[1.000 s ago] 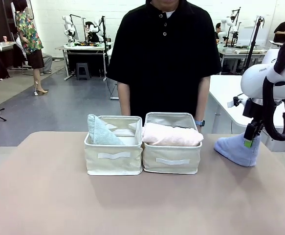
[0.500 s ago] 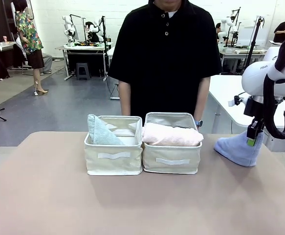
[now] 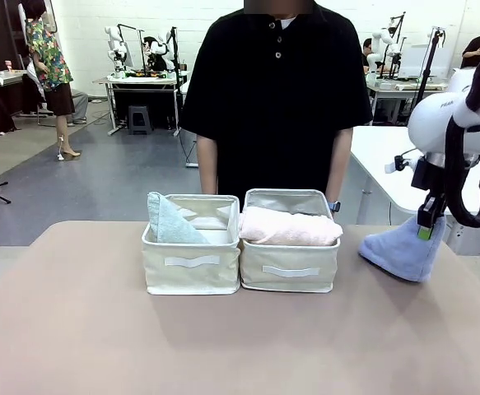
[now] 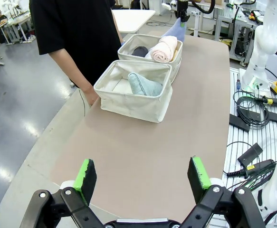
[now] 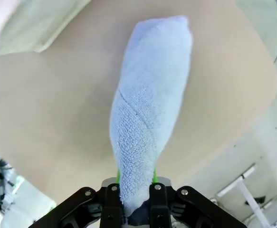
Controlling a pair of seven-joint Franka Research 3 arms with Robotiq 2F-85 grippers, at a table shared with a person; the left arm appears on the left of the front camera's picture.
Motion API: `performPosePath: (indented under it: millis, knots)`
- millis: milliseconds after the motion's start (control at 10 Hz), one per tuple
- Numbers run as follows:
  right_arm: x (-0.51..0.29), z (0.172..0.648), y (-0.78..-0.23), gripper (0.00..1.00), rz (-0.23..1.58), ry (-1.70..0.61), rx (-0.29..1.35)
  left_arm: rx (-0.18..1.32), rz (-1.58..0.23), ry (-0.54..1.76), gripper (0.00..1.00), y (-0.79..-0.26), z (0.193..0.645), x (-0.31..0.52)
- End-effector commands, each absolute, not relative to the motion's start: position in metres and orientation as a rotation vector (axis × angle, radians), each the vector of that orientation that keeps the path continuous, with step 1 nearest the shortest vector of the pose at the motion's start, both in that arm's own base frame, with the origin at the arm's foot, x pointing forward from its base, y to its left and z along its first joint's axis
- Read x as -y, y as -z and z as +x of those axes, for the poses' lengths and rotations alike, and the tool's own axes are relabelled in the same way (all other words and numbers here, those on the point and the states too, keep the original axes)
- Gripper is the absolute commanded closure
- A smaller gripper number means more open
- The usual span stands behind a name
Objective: Sort the towels based on their folding style.
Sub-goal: Pick up another triangle-folded towel from the table and place it in the left Fabric basket.
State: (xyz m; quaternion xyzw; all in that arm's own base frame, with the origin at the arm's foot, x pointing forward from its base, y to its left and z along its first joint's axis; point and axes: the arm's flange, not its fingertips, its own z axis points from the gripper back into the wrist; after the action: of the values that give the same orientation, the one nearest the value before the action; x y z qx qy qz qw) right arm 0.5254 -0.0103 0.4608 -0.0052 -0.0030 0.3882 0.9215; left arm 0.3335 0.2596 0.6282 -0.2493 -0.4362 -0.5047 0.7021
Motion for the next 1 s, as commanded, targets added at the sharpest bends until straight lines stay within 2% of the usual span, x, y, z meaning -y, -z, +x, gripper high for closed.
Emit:
performPosePath:
  millis: [0, 200, 300, 500, 700, 900]
  knots:
    - [-0.004, 0.484, -0.562, 0.89, 0.011, -0.851, -0.049, 0.978, -0.559, 1.129, 0.0, -0.63, 0.332, -0.261]
    - [-0.013, 0.451, -0.657, 0.89, 0.013, -0.895, 0.002, 0.978, -0.559, 1.129, 0.0, -0.63, 0.332, -0.261]
    - [-0.016, 0.44, -0.689, 0.89, 0.033, -0.907, -0.003, 0.978, -0.559, 1.129, 0.0, -0.63, 0.332, -0.261]
    - [-0.017, 0.432, -0.706, 0.89, 0.039, -0.9, 0.026, 0.978, -0.559, 1.129, 0.0, -0.63, 0.332, -0.261]
    - [-0.004, 0.444, -0.69, 0.89, 0.093, -0.889, -0.026, 0.978, -0.559, 1.129, 0.0, -0.63, 0.332, -0.261]
    - [-0.036, 0.455, -0.7, 0.89, 0.193, -0.951, 0.006, 0.978, -0.559, 1.129, 0.0, -0.63, 0.332, -0.261]
